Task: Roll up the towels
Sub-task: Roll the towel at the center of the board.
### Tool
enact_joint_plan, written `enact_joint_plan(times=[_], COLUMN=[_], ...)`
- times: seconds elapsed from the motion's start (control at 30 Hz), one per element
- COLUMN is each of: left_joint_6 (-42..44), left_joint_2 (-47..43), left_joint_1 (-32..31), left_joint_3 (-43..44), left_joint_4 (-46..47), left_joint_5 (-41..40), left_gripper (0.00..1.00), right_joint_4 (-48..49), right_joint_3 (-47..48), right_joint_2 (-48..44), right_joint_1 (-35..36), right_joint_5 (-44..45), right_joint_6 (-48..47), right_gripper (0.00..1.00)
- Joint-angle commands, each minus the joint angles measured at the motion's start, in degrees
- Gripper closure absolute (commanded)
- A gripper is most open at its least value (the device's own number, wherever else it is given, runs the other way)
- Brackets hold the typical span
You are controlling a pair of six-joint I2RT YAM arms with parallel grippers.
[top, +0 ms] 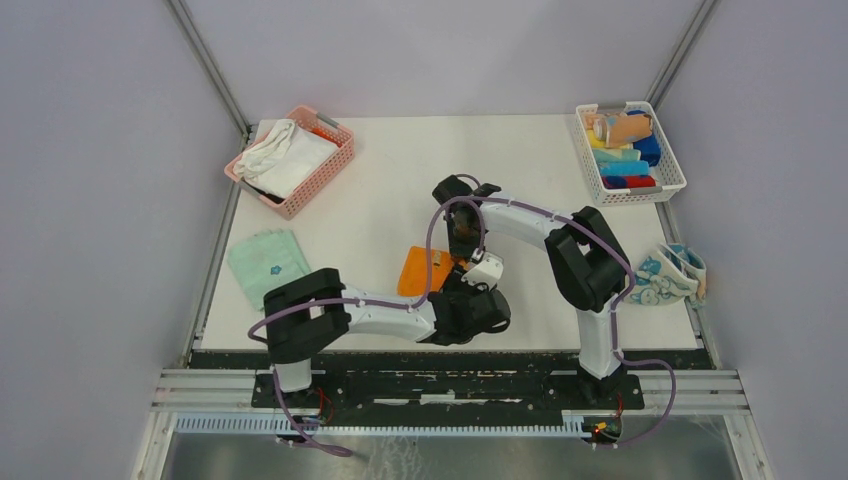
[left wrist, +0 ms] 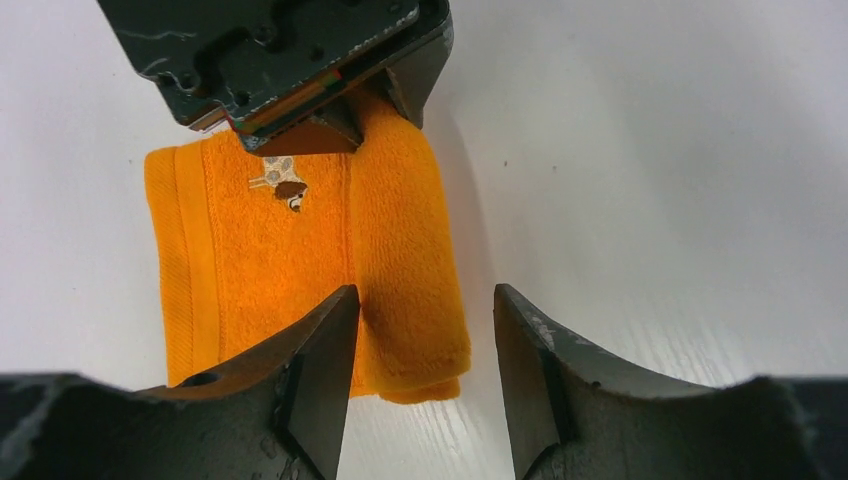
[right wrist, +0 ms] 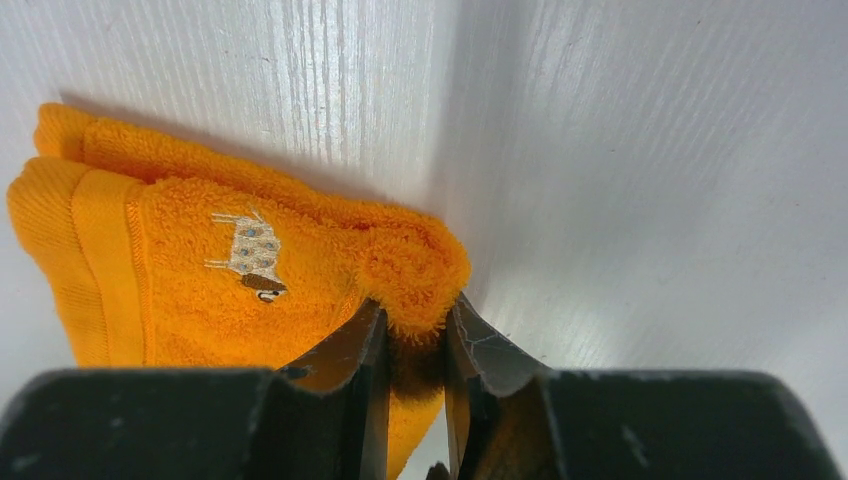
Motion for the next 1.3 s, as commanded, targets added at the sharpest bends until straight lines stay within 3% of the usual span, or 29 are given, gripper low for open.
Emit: enact_joint_plan(times=[0.0, 0.1, 0.27, 0.43, 0.6, 0.83, 1.07, 1.27], left_joint_6=[0.2, -1.2, -4.2, -7.8, -12.6, -20.2, -25.4, -27.8], left_joint_2=[3.8, 5.9, 6.0, -0.5, -10.2, -19.1, -15.6, -10.9], left_joint_1=[-0.3, -0.3, 0.0, 3.7, 12.5, 26.5, 38.6, 42.2], left_joint_3=[4.3, 5.0, 4.3, -2.0, -14.1, -32.1, -36.8, -36.3], left_joint_4=[-3.1, -5.1, -7.0, -3.8, 8.1, 24.8, 36.7, 38.6], left_joint_5=[-6.0, -5.7, -4.1, 3.0, 20.4, 39.0, 59.1, 65.6], left_gripper=[0.42, 0.47, 0.66, 0.8, 0.84, 0.85, 0.85, 0.84], right_joint_4=[-1.7, -1.6, -1.0, 3.7, 10.5, 30.8, 49.1, 55.5], right_joint_3=[1.5, 1.4, 1.2, -1.5, -4.6, -16.0, -23.8, -26.0], right_joint_2=[1.0, 0.9, 0.4, -3.4, -8.4, -13.9, -10.7, -5.5], right_joint_1=[-0.3, -0.4, -0.7, -1.9, -2.5, -6.2, -7.1, -7.1], right_joint_5=[0.0, -0.7, -2.3, -5.9, -10.5, -22.6, -30.6, -30.6], right_joint_6=[0.0, -0.1, -0.2, 0.2, 0.4, 9.9, 18.6, 23.2], right_gripper=[0.75, 0.75, 0.75, 0.68, 0.55, 0.39, 0.34, 0.34])
